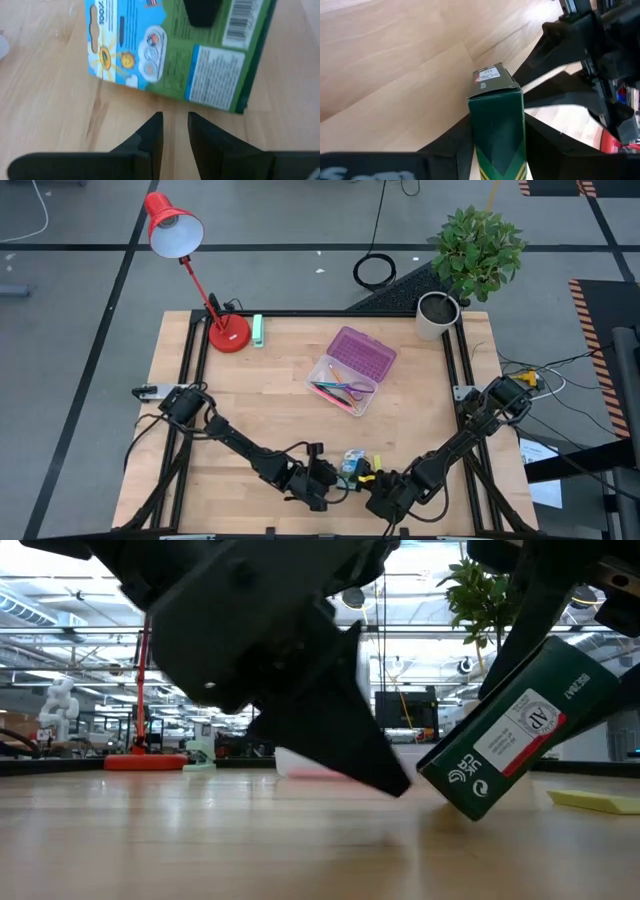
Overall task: Pack school essentials
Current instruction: Put the yellow crayon box into the purple supply box
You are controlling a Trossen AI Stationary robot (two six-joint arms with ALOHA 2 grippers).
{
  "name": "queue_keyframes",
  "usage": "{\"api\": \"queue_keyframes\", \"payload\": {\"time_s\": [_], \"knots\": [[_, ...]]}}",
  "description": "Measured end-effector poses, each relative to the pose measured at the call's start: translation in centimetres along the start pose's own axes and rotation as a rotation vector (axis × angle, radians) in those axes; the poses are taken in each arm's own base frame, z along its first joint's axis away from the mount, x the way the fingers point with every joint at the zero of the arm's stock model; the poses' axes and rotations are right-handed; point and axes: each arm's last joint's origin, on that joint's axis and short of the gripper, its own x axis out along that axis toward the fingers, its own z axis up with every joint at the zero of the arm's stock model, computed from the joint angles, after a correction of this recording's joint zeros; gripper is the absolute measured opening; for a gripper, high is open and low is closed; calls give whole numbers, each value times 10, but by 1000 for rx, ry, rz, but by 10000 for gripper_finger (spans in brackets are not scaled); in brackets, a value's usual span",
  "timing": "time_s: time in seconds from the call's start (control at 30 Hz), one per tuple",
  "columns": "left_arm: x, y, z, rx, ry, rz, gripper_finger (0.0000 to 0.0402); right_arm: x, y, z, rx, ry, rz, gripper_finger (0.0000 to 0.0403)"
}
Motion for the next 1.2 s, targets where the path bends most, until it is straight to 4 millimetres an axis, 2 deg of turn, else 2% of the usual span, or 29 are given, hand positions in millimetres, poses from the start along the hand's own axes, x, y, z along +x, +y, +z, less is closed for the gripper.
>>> {"api": "queue_keyframes", "payload": {"time_s": [0.23,0.43,0.67,0.9,1.2], "knots": [[-14,6,4,24,49,20,93,-2,2,2,13,-5,-1,137],[-39,11,16,39,42,62,93,-2,2,3,53,-19,-9,137],[-67,7,23,70,0,106,93,-4,-1,11,123,-72,-66,137],[-78,-3,19,92,-16,118,93,-4,-3,12,198,-83,-94,137],[-81,-8,16,81,-15,114,93,-6,-3,16,232,-113,-103,132]]}}
